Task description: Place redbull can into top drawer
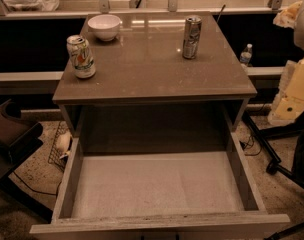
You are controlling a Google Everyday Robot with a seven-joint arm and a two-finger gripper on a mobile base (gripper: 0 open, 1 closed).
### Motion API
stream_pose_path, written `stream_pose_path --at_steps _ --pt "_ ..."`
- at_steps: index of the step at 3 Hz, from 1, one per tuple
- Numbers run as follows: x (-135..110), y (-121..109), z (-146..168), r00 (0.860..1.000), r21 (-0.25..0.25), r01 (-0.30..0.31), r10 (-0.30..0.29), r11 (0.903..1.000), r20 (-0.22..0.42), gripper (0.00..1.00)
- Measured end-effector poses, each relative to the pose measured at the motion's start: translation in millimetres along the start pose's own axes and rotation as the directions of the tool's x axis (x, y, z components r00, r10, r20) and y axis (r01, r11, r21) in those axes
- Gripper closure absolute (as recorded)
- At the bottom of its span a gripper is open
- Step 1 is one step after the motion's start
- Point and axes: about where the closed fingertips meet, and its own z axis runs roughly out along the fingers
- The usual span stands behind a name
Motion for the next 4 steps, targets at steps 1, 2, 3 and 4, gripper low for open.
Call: stream_pose_path --at_steps 1,2,3,4 --pt "0.0 0.0 -0.1 1.0 0.0 0.0 0.0 1.0 0.0 0.0" --pt "-13.5 -17.9 17.5 0.998 0.027 -0.023 0.021 0.9994 0.065 0.0" --pt "-31.6 -54.7 55.0 0.967 0.033 -0.136 0.126 0.9901 0.223 0.0" --pt "-63.0 -94.6 94.4 0.876 0.002 -0.252 0.227 0.9678 0.425 0.0"
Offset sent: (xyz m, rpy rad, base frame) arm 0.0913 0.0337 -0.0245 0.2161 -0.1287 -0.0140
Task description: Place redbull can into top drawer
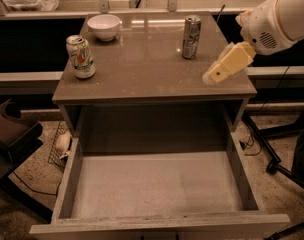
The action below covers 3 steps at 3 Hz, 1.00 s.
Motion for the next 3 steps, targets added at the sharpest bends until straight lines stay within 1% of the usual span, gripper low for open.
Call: stream_pose_path --at_steps 1,2,3 --pt "-21.4 -30.6 30.8 0.984 0.047 -0.077 0.069 0.9959 0.167 0.0" --pt "-40.6 -60.8 52.1 0.942 0.103 -0.153 0.113 0.9829 0.317 0.0" --pt "-40.6 -60.8 52.1 0.942 0.103 -0.153 0.113 0.9829 0.317 0.0"
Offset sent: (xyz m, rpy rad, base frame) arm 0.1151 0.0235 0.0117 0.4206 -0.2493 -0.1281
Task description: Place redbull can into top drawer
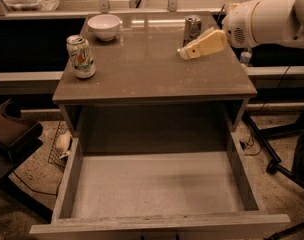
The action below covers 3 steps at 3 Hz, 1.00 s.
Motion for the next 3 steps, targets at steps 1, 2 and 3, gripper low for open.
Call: stream_pose_path --at_steps 1,2,3 --pt "11.1 -6.3 14.8 0.999 0.008 -0.042 0.042 0.9991 0.018 0.0" --pt "23.7 -26.4 28.1 0.994 0.044 -0.091 0.088 0.9949 0.062 0.0" --pt "34.7 -53.6 38.8 0.985 0.092 -0.137 0.126 0.9863 0.118 0.0"
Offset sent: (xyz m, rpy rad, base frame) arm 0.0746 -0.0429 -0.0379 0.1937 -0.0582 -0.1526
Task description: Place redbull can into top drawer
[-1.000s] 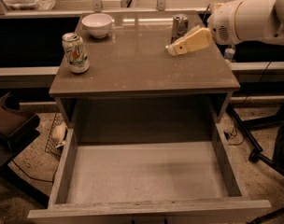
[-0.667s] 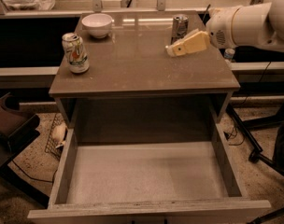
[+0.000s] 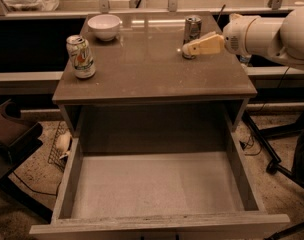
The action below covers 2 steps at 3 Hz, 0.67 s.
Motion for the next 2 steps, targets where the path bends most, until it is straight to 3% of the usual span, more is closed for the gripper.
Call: stream_pose_path --at_steps 1,2 --pt "7.9 -17.2 20.5 0.996 0.021 -0.055 0.054 0.9983 0.065 0.0" --pt "18.6 -23.0 52.6 0.985 0.007 -0.121 0.119 0.9926 0.125 0.0"
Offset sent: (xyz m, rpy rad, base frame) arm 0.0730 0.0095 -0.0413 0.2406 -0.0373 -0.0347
